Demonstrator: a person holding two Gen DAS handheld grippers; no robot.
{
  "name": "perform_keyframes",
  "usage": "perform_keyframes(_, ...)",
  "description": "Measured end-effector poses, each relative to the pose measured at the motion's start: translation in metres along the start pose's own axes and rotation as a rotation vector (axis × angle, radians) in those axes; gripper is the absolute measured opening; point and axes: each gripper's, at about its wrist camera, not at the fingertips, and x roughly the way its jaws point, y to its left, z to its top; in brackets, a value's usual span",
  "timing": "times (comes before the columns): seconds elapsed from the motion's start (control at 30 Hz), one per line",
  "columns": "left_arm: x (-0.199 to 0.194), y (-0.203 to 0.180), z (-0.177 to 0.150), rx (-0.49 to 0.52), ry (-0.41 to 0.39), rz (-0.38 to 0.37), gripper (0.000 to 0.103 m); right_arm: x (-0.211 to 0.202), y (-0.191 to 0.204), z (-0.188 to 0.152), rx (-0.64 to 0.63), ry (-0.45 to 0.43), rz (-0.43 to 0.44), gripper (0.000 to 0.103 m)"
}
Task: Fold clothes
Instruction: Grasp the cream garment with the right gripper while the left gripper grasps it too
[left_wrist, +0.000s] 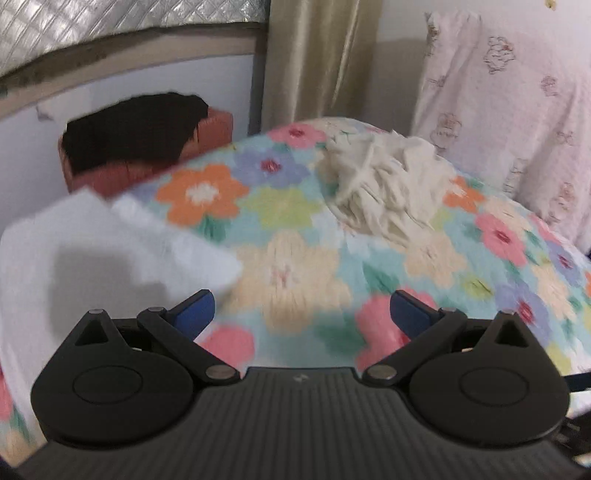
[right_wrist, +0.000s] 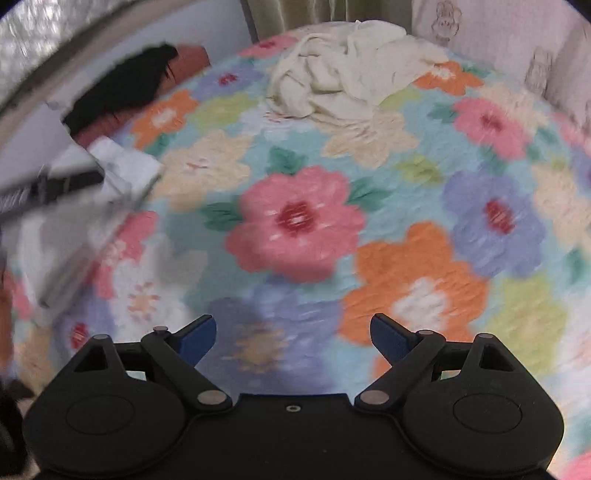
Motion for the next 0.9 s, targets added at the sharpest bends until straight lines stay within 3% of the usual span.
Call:
perform_keyframes(0.13,0.049,-0.014,0.011,-0.034,0.008,-0.039,0.103,0.001,-0.005,0.042,-0.105,-0.014,-0.088,0.094)
perform_keyframes(0.23,0.088,-0.026,0.019,-0.034,0.019,-0.040,0.103,0.026,-0.016,0.067,-0.119,-0.072,-0.034,0.093)
perform_keyframes(0.4,0.145,-0.050,0.034,0.027,0.027,-0.003,0.103,0.069,-0.045,0.090,-0.125,-0.032,0.091,0.093)
perform_keyframes(0.47,0.170,-0.060,0.048,0.060,0.023,-0.010,0.103,0.084,-0.060,0.102,-0.139,-0.048,0.096,0.093)
perform_keyframes(0.57,0.211,-0.071,0.072,0.090,0.026,-0.022,0.103,0.110,-0.100,0.132,-0.058,-0.112,0.076,0.093)
perform_keyframes(0.67,0.254,-0.073,0.102,0.032,0.029,-0.057,0.103,0.142,-0.150,0.167,0.077,-0.144,0.053,0.093)
perform_keyframes(0.7,0.264,-0.074,0.108,0.029,0.036,-0.075,0.103,0.152,-0.161,0.179,0.077,-0.141,0.026,0.088)
perform_keyframes(0.73,0.276,-0.077,0.114,0.041,0.048,-0.078,0.103,0.160,-0.167,0.189,0.045,-0.131,-0.021,0.084)
perform_keyframes(0.8,0.298,-0.093,0.117,0.141,0.064,0.001,0.103,0.171,-0.176,0.208,-0.015,-0.129,-0.056,0.080)
perform_keyframes(0.83,0.307,-0.100,0.116,0.189,0.051,0.029,0.103,0.175,-0.181,0.217,-0.028,-0.129,-0.045,0.080)
perform_keyframes(0.9,0.322,-0.107,0.114,0.222,0.026,0.012,0.103,0.183,-0.193,0.235,0.015,-0.113,0.028,0.080)
